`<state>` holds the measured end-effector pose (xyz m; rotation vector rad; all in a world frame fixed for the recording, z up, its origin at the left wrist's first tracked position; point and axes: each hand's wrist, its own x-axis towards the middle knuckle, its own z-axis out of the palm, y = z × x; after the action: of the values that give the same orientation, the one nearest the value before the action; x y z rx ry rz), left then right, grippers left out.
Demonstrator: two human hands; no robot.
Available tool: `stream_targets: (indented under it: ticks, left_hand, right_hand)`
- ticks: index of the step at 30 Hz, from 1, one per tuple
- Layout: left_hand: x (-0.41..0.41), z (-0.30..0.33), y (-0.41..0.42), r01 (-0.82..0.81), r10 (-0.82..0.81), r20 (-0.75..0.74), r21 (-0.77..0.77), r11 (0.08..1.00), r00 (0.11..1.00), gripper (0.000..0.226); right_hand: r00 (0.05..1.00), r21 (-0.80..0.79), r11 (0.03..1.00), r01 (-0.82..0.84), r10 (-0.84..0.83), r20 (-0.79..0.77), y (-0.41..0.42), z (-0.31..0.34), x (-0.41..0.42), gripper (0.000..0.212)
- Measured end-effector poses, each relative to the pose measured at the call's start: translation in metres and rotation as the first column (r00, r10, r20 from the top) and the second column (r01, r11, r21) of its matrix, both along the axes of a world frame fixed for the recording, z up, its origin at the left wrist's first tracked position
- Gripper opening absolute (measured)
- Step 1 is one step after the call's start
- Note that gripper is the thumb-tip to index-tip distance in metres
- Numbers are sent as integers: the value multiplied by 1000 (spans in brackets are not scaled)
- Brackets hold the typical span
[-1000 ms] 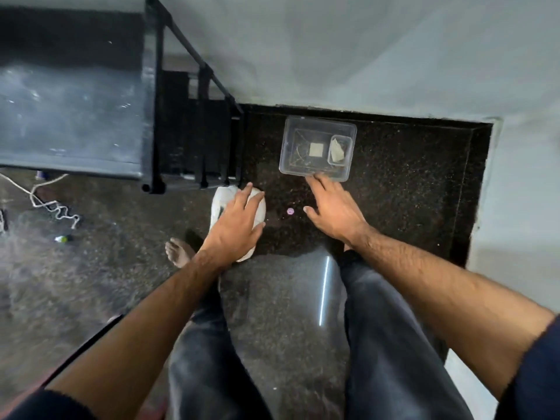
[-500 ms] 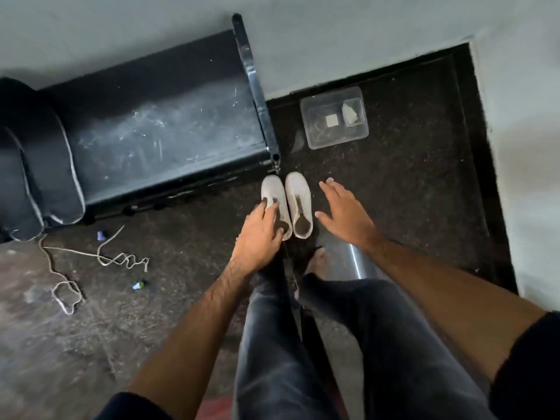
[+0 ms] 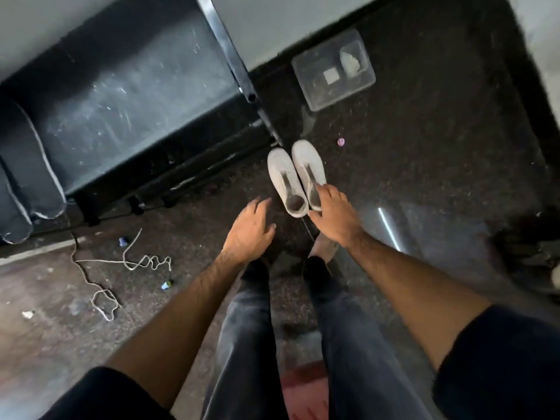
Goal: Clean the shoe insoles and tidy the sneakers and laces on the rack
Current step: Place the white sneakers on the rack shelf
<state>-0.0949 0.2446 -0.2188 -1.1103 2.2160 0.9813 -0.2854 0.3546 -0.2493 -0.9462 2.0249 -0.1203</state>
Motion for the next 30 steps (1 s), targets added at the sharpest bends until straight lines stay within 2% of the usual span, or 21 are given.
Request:
stream_targets:
  ticks: [8,12,16,18,22,26,30]
  left_hand:
    - [-2,-138,4,95,-116,102,192,977,988,64]
    - [-13,-215,4,-71,50,117,179,981,992,65]
    - [-23,-282,9,-127,100,172,156,980,980,71]
    - [-28,-307,14,-145,114,207,142,979,972,78]
    - [-42,-353,23,-371,331,226,172,912,916,86]
    - [-46,-394,16,-522,481,217,211,826,849,77]
    - [-49,-392,10,-563,531,206,149,813,822,56]
  right_hand:
    - [977,67,978,200,-204,62,34,-141,45,74]
    - [967,64,970,235,-240,81,32,-212,58,70]
    - [961,13,962,273,-274,45,28,-266,68,69]
    - [978,-29,978,207,-208,-17,27,-286,69,70]
    - [984,-72,995,62,-73,-162,23,-311,63,69]
    - [975,-66,997,33,-46,-217,17,-325,59,61]
    - [977,-61,995,77,-87,-194,12,-322,59,53]
